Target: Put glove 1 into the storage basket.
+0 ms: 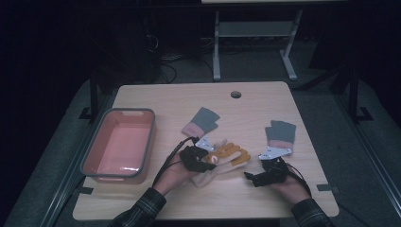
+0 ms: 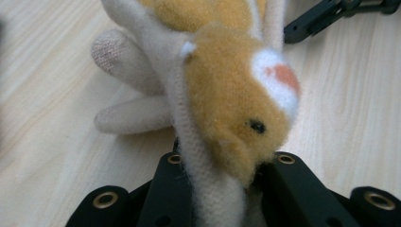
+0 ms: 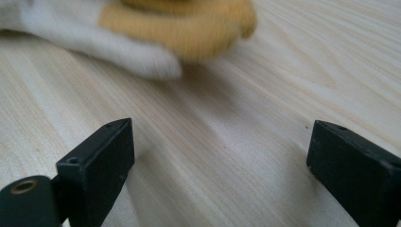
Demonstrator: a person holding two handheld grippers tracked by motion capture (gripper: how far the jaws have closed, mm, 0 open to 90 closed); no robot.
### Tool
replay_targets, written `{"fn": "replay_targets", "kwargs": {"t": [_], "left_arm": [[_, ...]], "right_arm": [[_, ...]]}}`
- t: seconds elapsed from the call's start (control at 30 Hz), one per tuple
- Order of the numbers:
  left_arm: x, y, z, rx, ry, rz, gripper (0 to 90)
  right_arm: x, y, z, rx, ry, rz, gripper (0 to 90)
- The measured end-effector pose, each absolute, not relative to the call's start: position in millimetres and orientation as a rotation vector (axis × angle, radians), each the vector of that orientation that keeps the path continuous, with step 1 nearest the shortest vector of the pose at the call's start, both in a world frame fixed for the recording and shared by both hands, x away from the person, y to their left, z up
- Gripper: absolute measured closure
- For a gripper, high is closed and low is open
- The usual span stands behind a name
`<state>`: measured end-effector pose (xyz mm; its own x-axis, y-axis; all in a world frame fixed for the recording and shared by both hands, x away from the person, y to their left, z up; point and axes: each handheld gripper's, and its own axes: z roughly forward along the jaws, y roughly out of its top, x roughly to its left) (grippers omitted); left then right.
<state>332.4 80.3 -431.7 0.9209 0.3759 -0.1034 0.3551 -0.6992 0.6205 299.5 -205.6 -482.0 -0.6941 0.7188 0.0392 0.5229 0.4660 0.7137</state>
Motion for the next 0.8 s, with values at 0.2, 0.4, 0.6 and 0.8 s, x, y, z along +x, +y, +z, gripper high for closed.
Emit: {"fn": "replay_targets", "kwargs": {"t": [0.2, 0.4, 0.6, 0.8], "left_arm": [[333, 88, -422, 2.390, 0.526, 0.056, 77.9], [336, 99, -413, 2.371, 0.554, 0.051, 77.9], [339, 112, -402, 2.350, 0.605, 0.080, 77.9], [347, 130, -384, 2.312, 0.655, 0.112, 77.9]], "right_arm": [[299, -206, -482, 1.065, 2.450, 1.054, 8.2], [299, -205, -482, 1.066, 2.450, 1.054, 8.2], [299, -205, -482, 1.066, 2.450, 1.054, 8.2], [299, -205, -482, 1.065, 2.450, 1.055, 8.2]]}}
